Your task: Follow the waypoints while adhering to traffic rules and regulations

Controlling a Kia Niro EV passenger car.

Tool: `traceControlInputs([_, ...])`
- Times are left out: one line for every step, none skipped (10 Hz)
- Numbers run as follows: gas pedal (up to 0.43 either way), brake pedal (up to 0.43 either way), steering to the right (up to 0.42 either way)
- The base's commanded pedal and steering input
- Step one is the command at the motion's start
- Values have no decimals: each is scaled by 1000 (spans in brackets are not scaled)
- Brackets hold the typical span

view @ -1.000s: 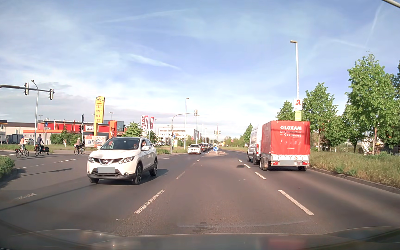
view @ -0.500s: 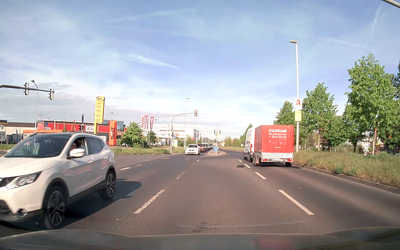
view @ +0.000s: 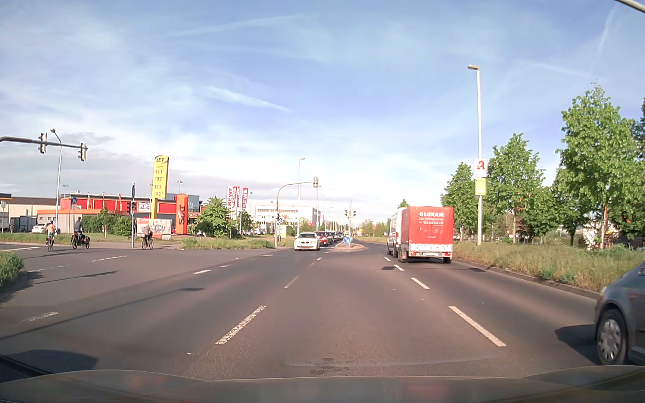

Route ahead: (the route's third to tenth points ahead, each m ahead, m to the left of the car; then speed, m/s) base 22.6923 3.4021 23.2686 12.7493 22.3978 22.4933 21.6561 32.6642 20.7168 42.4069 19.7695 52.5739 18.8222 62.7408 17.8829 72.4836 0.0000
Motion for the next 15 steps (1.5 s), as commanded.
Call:
traceControlInputs([0,268,-6])
traceControlInputs([0,268,-6])
traceControlInputs([0,268,-6])
traceControlInputs([0,268,-6])
traceControlInputs([0,268,-5])
traceControlInputs([0,268,-6])
traceControlInputs([0,268,-6])
traceControlInputs([0,268,-6])
traceControlInputs([0,268,-6])
traceControlInputs([0,268,-6])
traceControlInputs([0,268,-6])
traceControlInputs([0,268,-6])
traceControlInputs([0,268,-6])
traceControlInputs([0,268,-5])
traceControlInputs([0,268,-6])
